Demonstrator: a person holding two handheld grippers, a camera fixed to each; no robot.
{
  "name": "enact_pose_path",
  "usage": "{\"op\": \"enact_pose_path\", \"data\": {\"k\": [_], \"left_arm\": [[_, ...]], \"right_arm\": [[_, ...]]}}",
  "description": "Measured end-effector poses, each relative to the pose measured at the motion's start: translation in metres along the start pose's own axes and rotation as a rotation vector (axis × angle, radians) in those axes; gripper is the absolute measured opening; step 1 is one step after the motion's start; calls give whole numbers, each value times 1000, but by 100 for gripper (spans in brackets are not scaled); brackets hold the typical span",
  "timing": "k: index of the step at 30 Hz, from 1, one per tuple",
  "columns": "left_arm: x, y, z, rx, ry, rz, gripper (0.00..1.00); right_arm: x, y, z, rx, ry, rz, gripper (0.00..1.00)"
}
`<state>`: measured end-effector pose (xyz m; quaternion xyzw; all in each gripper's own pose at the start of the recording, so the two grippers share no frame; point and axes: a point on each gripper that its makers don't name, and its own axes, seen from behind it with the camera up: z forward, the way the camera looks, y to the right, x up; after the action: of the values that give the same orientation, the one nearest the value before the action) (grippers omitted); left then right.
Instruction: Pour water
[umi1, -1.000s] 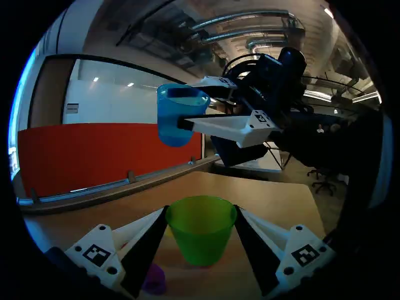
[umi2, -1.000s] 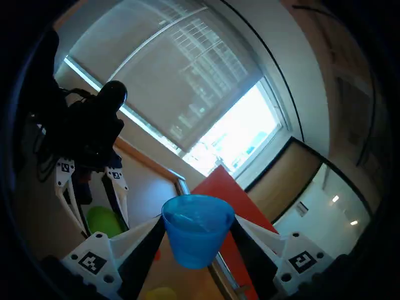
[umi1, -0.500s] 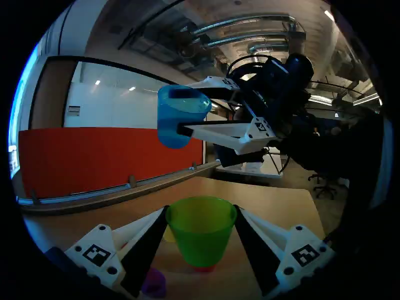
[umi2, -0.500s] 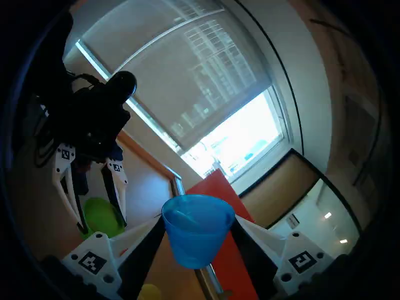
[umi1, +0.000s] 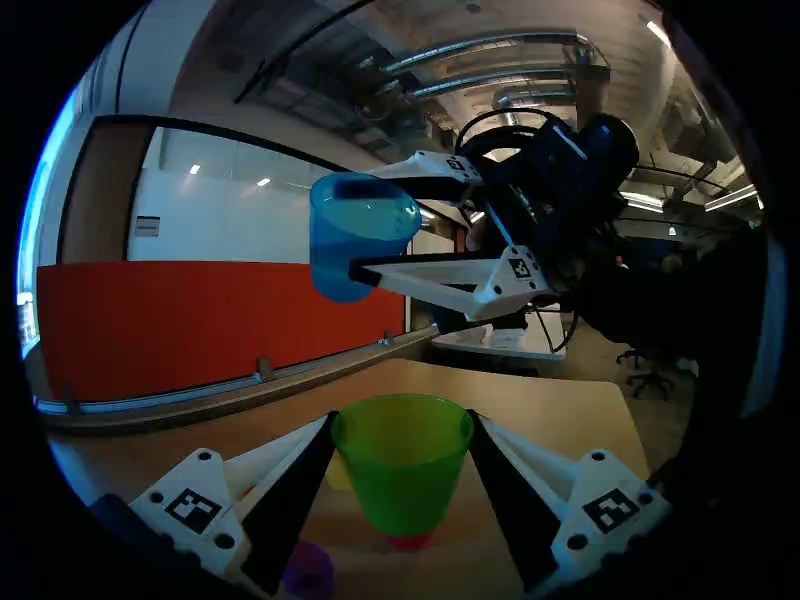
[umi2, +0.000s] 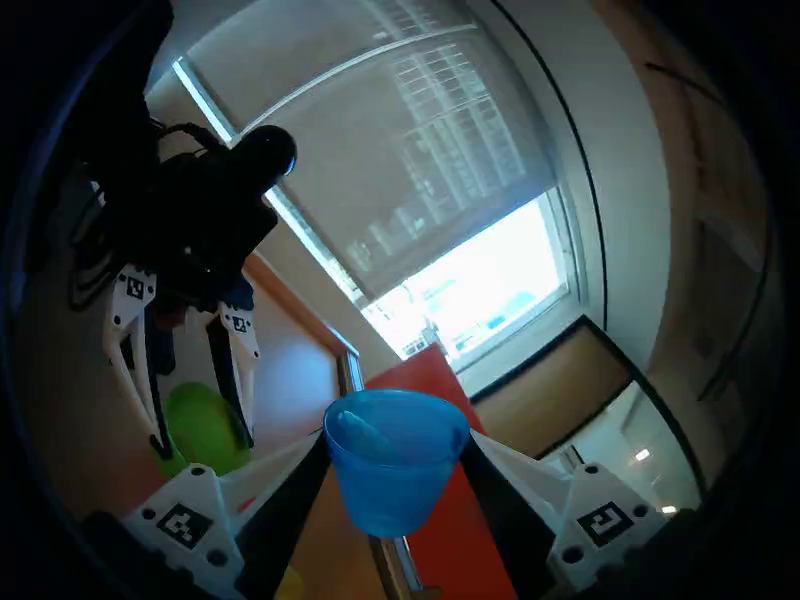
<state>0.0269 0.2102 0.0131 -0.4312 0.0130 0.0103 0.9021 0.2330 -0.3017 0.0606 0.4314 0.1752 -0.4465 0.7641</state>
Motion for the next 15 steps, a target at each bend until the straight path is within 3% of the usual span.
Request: {"op": "enact_pose_path", "data": {"k": [15], "left_arm": [[1,-2,1,1,2,0,91]], "right_arm": [[-3,-3,4,-1,-19,-96,91]]}}
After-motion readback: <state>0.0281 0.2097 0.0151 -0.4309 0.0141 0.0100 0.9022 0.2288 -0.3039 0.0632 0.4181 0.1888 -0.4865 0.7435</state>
